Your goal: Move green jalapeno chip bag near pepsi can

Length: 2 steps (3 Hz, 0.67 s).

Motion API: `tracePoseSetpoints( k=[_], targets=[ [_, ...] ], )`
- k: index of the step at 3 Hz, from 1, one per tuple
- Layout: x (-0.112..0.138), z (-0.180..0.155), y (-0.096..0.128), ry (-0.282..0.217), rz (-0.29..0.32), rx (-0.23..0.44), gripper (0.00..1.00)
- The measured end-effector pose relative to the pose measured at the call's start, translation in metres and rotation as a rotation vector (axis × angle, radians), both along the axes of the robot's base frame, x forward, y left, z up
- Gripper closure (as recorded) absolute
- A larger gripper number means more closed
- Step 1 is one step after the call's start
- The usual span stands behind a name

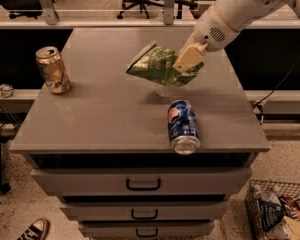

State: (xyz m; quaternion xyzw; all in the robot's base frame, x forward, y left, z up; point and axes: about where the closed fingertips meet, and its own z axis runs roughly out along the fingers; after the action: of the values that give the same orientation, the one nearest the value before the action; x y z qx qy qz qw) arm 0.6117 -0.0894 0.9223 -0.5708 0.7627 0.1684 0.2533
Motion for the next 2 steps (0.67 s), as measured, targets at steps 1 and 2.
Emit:
tracePoseSetpoints(
  k=[1, 2],
  targets=[
    [-0.0091, -0.0029, -0.0088, 0.040, 0.047, -0.025, 0.59],
    [-0.0154, -0.0070, -0.0129, 0.066, 0.081, -0.037, 0.35]
  ],
)
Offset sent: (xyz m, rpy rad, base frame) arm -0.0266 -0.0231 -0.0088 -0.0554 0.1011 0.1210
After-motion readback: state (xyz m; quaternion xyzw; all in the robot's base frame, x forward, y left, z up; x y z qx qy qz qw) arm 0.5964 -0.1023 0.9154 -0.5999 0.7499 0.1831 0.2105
